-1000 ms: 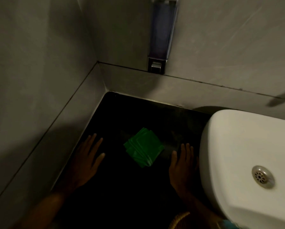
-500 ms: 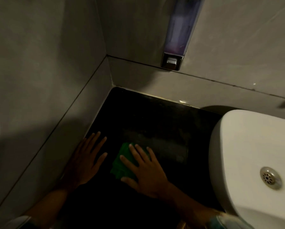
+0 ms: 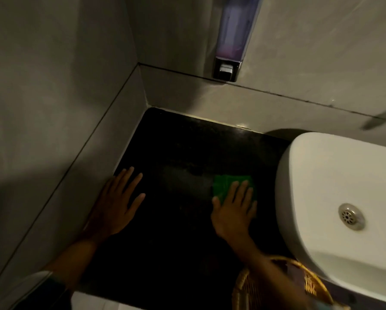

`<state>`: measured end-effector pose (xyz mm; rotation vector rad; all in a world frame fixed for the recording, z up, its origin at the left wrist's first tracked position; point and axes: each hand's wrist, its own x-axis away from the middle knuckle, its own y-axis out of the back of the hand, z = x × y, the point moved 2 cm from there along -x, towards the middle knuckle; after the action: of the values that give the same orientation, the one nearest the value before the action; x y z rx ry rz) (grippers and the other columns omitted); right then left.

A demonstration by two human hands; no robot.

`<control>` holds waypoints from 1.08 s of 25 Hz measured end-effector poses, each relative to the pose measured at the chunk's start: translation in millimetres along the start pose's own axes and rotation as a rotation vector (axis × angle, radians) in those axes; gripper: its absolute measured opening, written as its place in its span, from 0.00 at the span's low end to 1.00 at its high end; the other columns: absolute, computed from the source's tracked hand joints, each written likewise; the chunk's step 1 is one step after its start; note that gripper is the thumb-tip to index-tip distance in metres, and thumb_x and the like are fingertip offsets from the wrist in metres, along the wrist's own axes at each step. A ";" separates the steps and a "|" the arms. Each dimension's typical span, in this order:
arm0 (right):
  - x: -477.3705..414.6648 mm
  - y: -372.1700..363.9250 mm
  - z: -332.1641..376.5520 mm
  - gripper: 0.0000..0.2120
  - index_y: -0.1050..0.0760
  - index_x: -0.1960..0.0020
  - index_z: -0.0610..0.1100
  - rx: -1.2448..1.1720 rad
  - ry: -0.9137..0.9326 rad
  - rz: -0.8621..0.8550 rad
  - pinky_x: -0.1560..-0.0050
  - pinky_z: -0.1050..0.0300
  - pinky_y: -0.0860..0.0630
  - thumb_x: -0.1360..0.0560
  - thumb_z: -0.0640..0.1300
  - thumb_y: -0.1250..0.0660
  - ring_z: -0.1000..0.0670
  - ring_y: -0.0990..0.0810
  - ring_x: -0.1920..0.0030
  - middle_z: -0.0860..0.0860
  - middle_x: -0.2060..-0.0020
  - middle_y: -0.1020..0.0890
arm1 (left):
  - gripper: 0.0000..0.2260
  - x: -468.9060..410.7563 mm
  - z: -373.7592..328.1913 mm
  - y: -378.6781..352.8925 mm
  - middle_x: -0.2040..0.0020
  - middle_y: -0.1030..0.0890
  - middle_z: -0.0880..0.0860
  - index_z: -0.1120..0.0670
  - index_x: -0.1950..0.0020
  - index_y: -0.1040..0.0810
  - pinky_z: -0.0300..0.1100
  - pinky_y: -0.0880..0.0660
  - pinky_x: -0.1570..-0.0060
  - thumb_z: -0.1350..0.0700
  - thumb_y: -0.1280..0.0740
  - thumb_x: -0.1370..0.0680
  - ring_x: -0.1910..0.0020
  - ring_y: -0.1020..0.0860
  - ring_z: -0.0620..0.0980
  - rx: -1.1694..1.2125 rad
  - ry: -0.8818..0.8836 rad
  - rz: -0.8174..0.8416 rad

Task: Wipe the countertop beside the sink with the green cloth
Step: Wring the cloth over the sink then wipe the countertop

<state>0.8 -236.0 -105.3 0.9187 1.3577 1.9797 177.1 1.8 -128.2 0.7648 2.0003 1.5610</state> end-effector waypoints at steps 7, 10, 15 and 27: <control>-8.9 -27.3 84.8 0.30 0.43 0.24 0.46 0.270 0.903 0.054 0.28 0.35 0.42 0.24 0.56 0.49 0.44 0.45 0.23 0.47 0.23 0.41 | 0.25 0.9 2.2 0.3 0.23 0.38 0.54 0.49 0.25 0.40 0.51 0.43 0.28 0.42 0.54 0.19 0.24 0.41 0.53 -0.068 0.003 -0.002; -82.7 -3.2 57.4 0.30 0.53 0.23 0.46 0.253 0.540 0.066 0.25 0.36 0.55 0.20 0.56 0.50 0.42 0.55 0.22 0.46 0.21 0.53 | 0.25 -6.3 3.6 1.2 0.22 0.40 0.52 0.47 0.24 0.42 0.50 0.45 0.27 0.41 0.54 0.20 0.23 0.43 0.51 -0.062 -0.003 -0.002; -25.9 13.5 -8.7 0.32 0.59 0.23 0.43 0.117 0.175 0.147 0.27 0.34 0.58 0.20 0.54 0.51 0.38 0.59 0.23 0.43 0.22 0.60 | 0.26 -0.8 2.2 -1.0 0.22 0.42 0.52 0.47 0.24 0.43 0.51 0.46 0.26 0.40 0.52 0.20 0.22 0.46 0.51 -0.037 0.020 0.002; -78.6 -6.7 55.8 0.28 0.52 0.23 0.51 0.290 0.633 0.092 0.25 0.36 0.55 0.20 0.56 0.52 0.44 0.56 0.22 0.47 0.21 0.52 | 0.25 -3.3 8.3 -6.1 0.21 0.42 0.51 0.46 0.24 0.44 0.50 0.46 0.26 0.40 0.52 0.20 0.22 0.46 0.51 -0.064 -0.001 0.020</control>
<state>93.1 -262.8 -115.0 0.4819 2.0186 2.2910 184.4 4.2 -135.9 0.7629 1.9379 1.6277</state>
